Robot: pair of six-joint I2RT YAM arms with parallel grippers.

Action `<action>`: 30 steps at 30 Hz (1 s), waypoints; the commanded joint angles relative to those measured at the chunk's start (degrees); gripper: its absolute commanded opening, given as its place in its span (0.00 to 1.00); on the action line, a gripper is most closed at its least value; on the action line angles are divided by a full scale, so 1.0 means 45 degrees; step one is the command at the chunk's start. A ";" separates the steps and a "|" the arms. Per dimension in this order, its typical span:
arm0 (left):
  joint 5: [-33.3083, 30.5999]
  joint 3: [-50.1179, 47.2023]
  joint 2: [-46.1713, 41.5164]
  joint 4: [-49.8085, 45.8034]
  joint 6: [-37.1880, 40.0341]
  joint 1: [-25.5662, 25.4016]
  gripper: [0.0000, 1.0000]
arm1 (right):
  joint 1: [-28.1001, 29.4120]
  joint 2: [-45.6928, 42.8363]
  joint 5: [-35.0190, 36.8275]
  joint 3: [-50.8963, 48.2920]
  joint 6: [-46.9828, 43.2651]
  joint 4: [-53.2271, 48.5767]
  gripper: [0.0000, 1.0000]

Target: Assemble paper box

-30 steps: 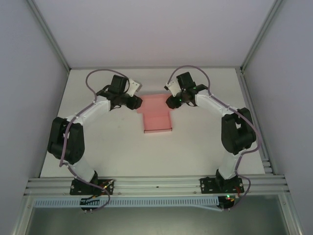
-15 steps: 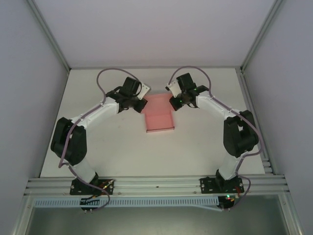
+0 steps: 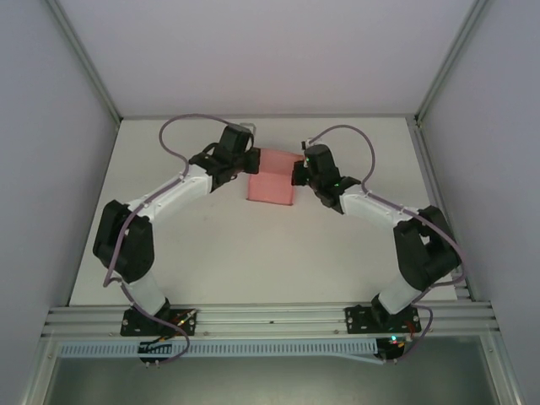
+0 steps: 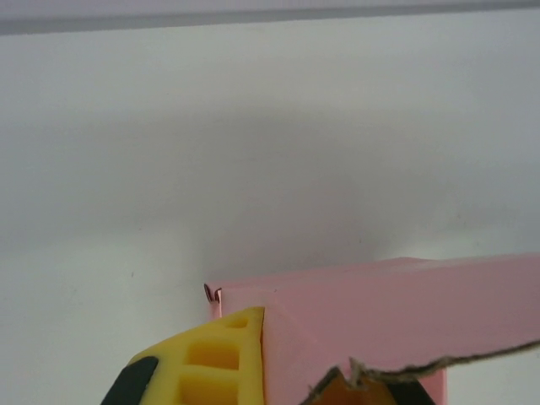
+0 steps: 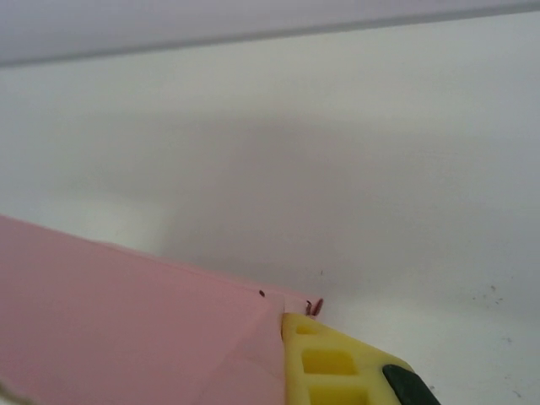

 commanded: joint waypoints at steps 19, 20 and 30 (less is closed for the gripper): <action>0.0472 -0.2738 0.0608 0.3879 -0.1098 -0.0028 0.00 | 0.0461 0.1278 0.0624 -0.1222 0.2374 0.3966 0.01; 0.0510 -0.2944 0.0523 0.3930 -0.1137 -0.0090 0.00 | 0.0512 0.1175 0.0734 -0.1487 0.2343 0.3970 0.01; 0.0704 -0.6473 -0.0960 0.6216 -0.0754 -0.0852 0.00 | 0.1670 0.0317 0.3008 -0.3477 0.1362 0.4249 0.03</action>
